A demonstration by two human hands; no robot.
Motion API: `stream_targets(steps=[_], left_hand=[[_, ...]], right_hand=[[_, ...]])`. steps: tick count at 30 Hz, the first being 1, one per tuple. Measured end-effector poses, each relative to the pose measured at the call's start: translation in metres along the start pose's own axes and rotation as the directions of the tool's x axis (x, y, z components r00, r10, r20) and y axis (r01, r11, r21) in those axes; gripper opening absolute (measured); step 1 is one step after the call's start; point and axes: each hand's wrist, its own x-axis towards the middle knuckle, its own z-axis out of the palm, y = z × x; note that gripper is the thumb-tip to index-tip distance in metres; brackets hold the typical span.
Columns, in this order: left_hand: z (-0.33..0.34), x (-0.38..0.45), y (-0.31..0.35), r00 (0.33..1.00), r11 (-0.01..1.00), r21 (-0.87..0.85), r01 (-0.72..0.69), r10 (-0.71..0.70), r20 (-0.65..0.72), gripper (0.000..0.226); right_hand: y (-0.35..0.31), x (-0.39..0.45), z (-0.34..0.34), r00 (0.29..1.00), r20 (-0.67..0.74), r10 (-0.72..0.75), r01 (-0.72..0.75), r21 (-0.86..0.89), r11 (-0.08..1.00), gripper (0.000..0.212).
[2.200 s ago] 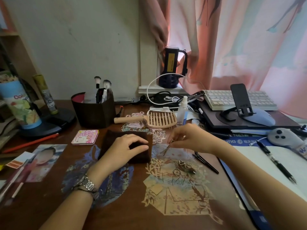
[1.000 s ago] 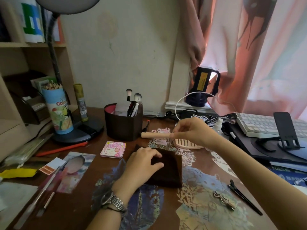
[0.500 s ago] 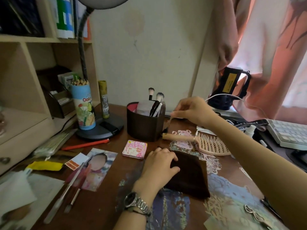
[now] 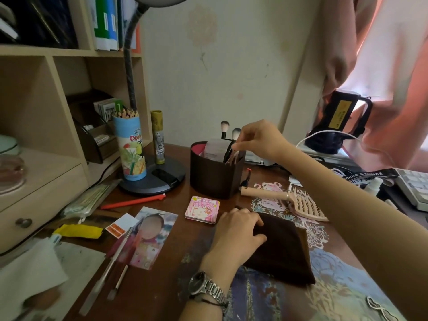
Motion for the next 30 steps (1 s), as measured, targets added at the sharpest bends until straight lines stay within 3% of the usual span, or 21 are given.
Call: stream_targets(steps=[9,25,30], left_hand=[[-0.001,0.000,-0.001,1.000,1.000,-0.004,0.010,-0.010,0.023,0.035],[0.002,0.000,-0.001,1.000,0.999,0.038,-0.009,0.008,0.020,0.034],[0.003,0.001,-0.002,1.000,0.998,0.059,-0.011,0.010,0.023,0.033]], right_hand=[[0.008,0.002,0.021,0.994,0.111,0.001,0.009,-0.087,0.996,0.013],[0.008,-0.019,0.001,0.994,0.104,0.017,-0.001,-0.154,0.988,0.026],[0.017,-0.049,-0.031,0.993,0.120,-0.009,0.051,-0.350,0.936,0.017]])
